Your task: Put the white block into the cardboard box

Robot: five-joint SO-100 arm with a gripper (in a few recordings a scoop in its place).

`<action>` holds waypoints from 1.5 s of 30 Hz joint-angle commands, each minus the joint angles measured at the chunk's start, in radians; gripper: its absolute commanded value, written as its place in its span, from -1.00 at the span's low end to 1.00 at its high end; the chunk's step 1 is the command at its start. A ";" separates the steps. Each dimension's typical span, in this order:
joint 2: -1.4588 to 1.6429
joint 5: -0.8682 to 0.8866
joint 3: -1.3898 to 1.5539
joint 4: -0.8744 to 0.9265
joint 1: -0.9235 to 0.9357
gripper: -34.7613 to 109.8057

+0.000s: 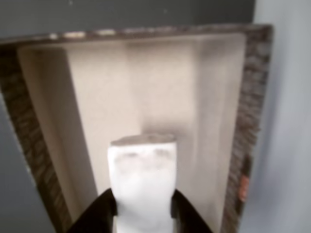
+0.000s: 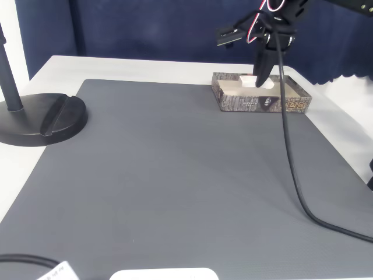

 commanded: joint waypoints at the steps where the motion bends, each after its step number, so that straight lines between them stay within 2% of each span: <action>1: 0.000 -0.003 -0.081 -0.006 0.014 -0.54; 10: -0.083 -0.009 -0.193 -0.009 0.006 -0.54; 35: -0.149 0.038 -0.210 -0.015 0.008 -0.54; 45: -0.144 0.080 -0.215 -0.044 0.005 -0.39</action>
